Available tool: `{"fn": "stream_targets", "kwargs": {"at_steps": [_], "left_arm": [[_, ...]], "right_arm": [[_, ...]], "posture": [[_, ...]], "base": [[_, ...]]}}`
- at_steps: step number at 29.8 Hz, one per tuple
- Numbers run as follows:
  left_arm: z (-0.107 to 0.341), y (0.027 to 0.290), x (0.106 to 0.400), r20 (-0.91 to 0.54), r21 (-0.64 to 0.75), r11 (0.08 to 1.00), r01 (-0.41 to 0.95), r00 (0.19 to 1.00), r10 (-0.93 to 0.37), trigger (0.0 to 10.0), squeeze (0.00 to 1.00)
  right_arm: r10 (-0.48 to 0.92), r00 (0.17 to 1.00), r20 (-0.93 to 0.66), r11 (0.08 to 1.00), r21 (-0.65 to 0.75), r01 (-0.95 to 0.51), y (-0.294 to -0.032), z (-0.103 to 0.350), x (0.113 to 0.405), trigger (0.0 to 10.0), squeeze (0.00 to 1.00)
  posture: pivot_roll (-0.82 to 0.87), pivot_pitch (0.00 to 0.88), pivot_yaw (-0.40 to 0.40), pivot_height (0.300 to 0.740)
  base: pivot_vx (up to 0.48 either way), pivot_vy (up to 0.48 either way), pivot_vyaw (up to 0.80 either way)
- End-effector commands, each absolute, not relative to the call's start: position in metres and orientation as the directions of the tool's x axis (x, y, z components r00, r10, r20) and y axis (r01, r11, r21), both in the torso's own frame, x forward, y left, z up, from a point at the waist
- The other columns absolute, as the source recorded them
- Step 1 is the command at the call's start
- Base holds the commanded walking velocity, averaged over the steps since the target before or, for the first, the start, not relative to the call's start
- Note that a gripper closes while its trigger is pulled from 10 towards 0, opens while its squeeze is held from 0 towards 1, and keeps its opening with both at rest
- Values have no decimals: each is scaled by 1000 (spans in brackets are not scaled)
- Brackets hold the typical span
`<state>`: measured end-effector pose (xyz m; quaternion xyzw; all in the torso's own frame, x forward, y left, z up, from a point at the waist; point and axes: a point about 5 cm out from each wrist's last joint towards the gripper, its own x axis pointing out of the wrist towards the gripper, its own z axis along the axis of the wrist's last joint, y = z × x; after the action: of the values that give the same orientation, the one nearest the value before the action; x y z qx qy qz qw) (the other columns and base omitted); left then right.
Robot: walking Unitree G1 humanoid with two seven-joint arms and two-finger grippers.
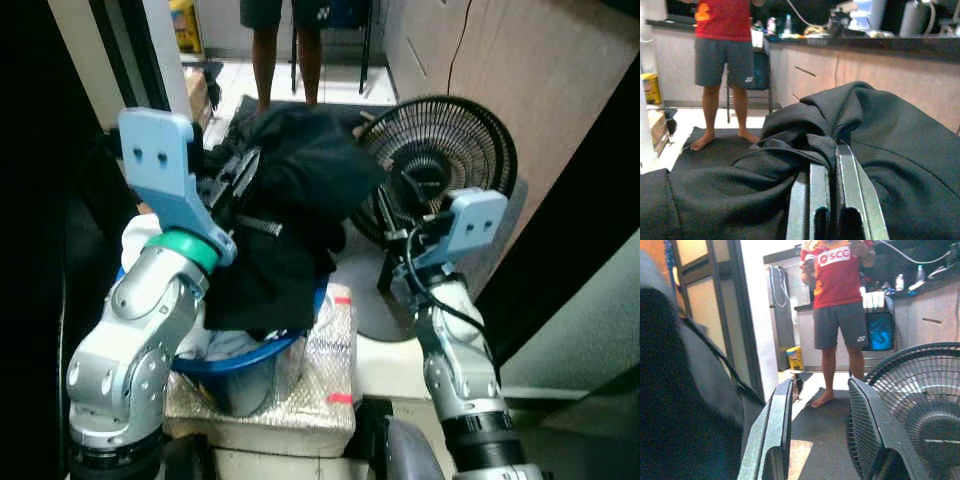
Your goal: Clothes washing
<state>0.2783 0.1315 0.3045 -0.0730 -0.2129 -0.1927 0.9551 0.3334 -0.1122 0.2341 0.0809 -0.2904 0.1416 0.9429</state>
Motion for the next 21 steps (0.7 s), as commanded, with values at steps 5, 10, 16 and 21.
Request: {"fn": "stream_targets", "kwargs": {"at_steps": [5,10,16,21], "left_arm": [[310,140,287,451,-42,936,349,843,-294,10000,0],[309,139,287,445,-43,940,340,849,-287,10000,0],[309,141,289,449,-50,945,322,853,-267,10000,0],[308,141,291,444,-48,946,319,856,-266,10000,0]], "right_arm": [[177,809,560,957,95,-275,-120,240,337,10000,0],[168,811,560,958,103,-269,-123,246,339,10000,0],[164,814,557,960,99,-261,-126,249,340,10000,0],[163,818,551,961,98,-257,-127,248,340,10000,0]], "posture": [[77,21,-14,525],[75,17,-17,539],[73,13,-23,559],[71,17,-22,573]], "base": [[0,0,0],[0,0,0],[0,0,0],[0,0,0]]}}
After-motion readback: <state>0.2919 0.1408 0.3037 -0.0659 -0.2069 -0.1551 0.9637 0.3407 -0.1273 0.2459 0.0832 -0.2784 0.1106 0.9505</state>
